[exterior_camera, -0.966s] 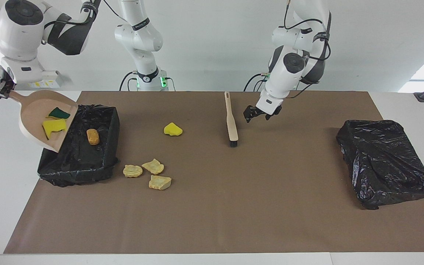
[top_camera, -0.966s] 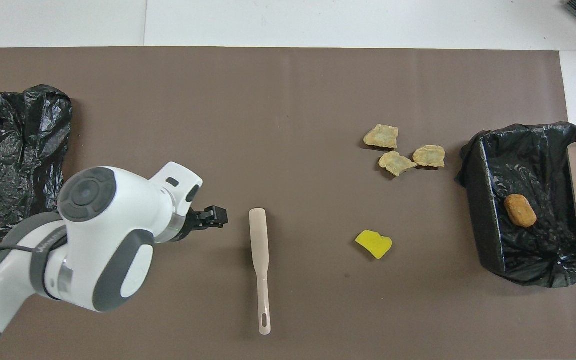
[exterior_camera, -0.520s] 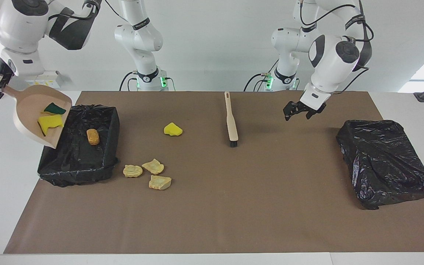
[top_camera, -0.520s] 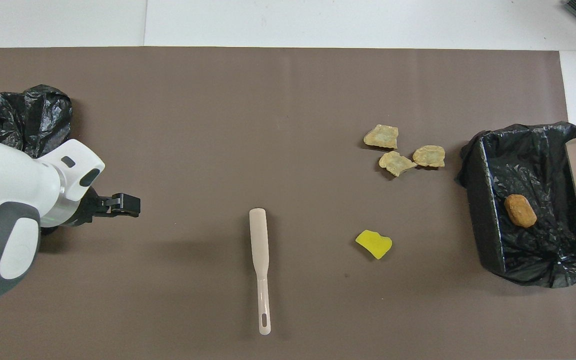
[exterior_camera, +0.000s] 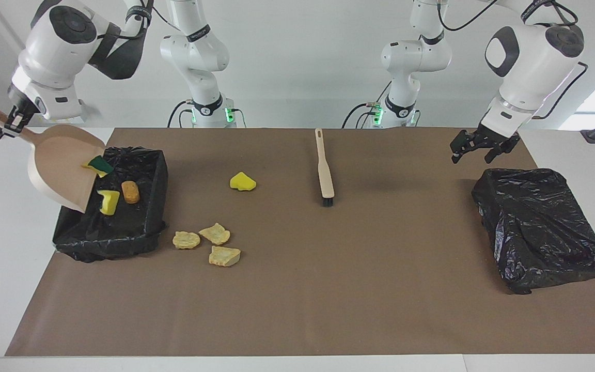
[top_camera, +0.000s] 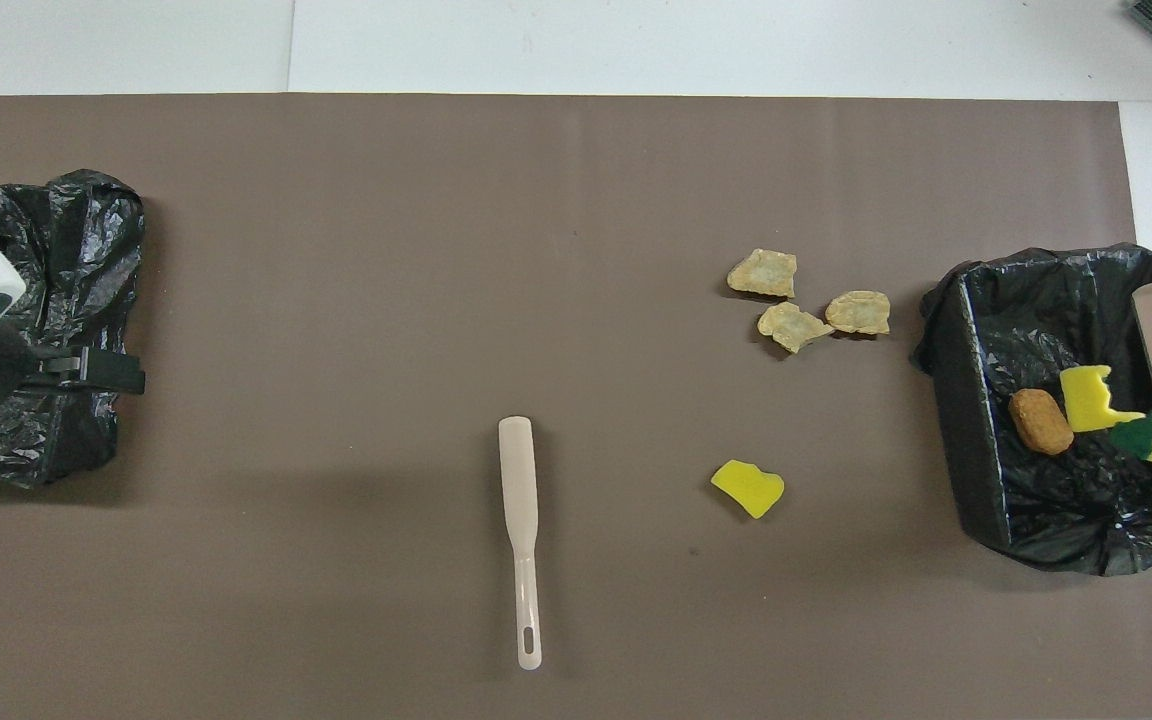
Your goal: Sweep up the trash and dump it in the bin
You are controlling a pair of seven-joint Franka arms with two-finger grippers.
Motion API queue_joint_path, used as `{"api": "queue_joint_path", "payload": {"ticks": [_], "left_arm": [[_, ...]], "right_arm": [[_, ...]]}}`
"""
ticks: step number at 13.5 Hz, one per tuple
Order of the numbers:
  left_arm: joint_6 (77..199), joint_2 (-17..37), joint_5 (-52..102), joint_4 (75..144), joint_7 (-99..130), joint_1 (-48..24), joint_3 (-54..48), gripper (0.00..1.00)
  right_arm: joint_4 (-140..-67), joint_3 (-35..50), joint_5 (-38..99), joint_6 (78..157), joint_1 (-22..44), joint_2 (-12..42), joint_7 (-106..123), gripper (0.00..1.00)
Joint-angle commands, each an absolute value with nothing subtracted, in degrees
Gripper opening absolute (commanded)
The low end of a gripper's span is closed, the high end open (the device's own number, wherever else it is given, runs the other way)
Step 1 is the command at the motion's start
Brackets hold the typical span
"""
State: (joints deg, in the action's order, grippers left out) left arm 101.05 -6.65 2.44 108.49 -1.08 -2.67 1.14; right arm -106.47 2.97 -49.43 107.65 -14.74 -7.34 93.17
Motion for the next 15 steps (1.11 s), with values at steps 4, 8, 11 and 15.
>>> {"api": "queue_joint_path", "payload": {"ticks": [4, 8, 11, 15], "left_arm": [[91.41, -3.51, 1.14, 98.96, -1.32, -2.2, 0.53, 1.0], [94.21, -5.19, 1.14, 101.87, -1.5, -2.11, 0.53, 1.0], [97.56, -4.83, 1.14, 101.87, -0.79, -2.29, 0.53, 1.0], [97.29, -4.83, 1.14, 101.87, -0.7, -2.99, 0.53, 1.0]], "right_arm": [[-105.73, 2.73, -42.3, 106.44, -15.73, -8.35, 96.15, 0.0], [-105.64, 2.72, -29.04, 103.28, -15.29, -8.35, 95.36, 0.0], [-106.0, 3.6, -19.79, 101.96, -14.42, -8.61, 90.47, 0.0], [-107.66, 4.48, -13.56, 100.37, -7.31, -7.83, 68.71, 0.0]]}}
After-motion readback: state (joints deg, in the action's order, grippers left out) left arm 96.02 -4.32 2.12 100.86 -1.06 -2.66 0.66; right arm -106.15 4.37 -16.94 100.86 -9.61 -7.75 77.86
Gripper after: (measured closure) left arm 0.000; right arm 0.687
